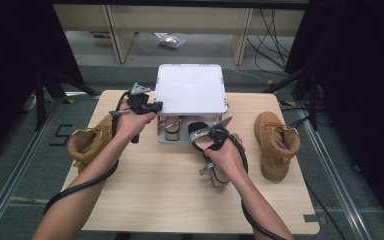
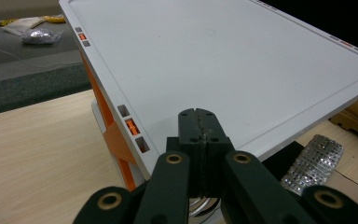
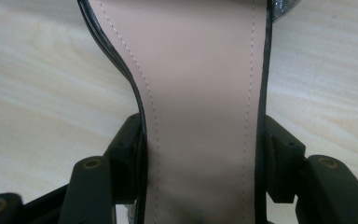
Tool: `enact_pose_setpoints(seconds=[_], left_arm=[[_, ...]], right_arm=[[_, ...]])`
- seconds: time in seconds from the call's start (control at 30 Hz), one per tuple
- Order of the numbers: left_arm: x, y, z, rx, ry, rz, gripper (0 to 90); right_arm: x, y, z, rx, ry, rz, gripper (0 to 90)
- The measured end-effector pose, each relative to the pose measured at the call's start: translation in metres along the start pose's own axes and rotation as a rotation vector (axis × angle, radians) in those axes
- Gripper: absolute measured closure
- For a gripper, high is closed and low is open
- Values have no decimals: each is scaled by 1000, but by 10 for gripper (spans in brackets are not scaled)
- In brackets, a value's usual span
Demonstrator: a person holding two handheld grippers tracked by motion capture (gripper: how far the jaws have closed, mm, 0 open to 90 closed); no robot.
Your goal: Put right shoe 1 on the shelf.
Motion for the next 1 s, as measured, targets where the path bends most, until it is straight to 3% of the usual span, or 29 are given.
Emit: enact_pose_setpoints(seconds=[0.07,0.23,0.37,0.43,0.47,0.6,0.67,0.73,0.9,1.0], left_arm=[[0,-1,0,-10,15,5,894],[0,0,1,-12,0,6,894],[1,0,1,-8,0,4,894],[1,0,1,-12,5,9,894],[1,0,1,-10,5,9,894],[0,-1,1,-18,12,10,894],[0,-1,1,-17,11,8,894],[-1,-1,1,-17,12,7,894],[-1,-1,1,-18,14,5,894],[-1,-1,1,-16,10,5,894]], right_arm=[[0,2,2,12,12,-15,435],[2,6,8,11,31,-15,435],[4,11,12,27,46,-43,434],[6,13,12,18,32,-45,434],[5,15,14,14,62,-48,434],[4,19,17,5,86,-46,434],[6,20,17,-1,67,-53,434],[4,22,20,-12,98,-73,434],[3,26,21,-15,111,-69,434],[1,29,22,-13,137,-92,434]])
Point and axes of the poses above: each handheld gripper's, and its own axes: y roughly forward along the jaws, z roughly out of its top, x roughly to its right, the point moved 1 cm from there along y, roughly forward along the jaws, and after that the axes turned 12 degrees about -y, right-handed, at the moved point
